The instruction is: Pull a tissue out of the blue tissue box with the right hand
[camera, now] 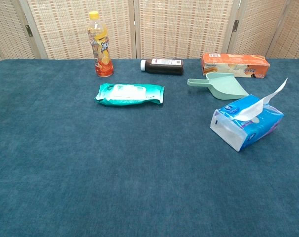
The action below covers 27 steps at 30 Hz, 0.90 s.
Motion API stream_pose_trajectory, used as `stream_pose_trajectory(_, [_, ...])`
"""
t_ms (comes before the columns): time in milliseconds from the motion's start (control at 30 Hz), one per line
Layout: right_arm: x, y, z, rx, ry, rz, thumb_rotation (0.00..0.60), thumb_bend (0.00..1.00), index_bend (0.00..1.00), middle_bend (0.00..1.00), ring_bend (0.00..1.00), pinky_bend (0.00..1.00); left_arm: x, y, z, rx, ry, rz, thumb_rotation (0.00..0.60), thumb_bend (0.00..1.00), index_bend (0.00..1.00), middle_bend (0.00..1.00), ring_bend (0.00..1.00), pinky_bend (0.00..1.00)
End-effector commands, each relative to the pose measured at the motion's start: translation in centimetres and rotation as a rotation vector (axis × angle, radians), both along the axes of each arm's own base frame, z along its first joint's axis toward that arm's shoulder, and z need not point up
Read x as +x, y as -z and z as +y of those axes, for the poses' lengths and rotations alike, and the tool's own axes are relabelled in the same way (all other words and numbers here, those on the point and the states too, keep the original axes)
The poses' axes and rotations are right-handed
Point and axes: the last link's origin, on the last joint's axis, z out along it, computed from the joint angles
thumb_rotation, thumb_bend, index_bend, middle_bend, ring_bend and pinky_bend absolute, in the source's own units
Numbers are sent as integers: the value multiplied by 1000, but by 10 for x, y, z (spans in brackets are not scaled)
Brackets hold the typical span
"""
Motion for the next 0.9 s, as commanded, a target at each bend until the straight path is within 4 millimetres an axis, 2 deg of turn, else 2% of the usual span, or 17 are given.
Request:
stream_pose_trajectory(33, [1, 0, -1, -1, -2, 3, 600, 127, 0, 0, 0, 0, 0, 0, -1, -1, 0, 0, 600, 256, 0, 0, 0, 115])
stream_pose_trajectory(133, [4, 2, -5, 4, -8, 6, 600, 127, 0, 0, 0, 0, -1, -2, -1, 4, -2, -8, 600, 256, 0, 0, 0, 115])
stream_pose_trajectory(367, [15, 5, -27, 35, -18, 30, 600, 130, 13, 0, 0, 0, -1, -2, -1, 0, 0, -13, 600, 256, 0, 0, 0, 115])
stream_pose_trajectory(433, [20, 5, -35, 37, -22, 42, 600, 143, 61, 10, 0, 0, -1, -2, -1, -2, 1, -12, 600, 256, 0, 0, 0, 115])
stream_pose_trajectory(533, [37, 11, -61, 46, -49, 73, 600, 164, 162, 62, 0, 0, -2, -3, 0, 1, -4, -18, 600, 256, 0, 0, 0, 115])
stream_pose_trajectory(667, [47, 20, -79, 59, -43, 106, 600, 172, 254, 136, 0, 0, -3, -5, 0, 2, -9, -27, 600, 259, 0, 0, 0, 115])
stream_pose_trajectory(900, [56, 44, -99, 95, -6, 144, 600, 174, 315, 189, 0, 0, -6, -8, 1, 3, -18, -45, 600, 259, 0, 0, 0, 115])
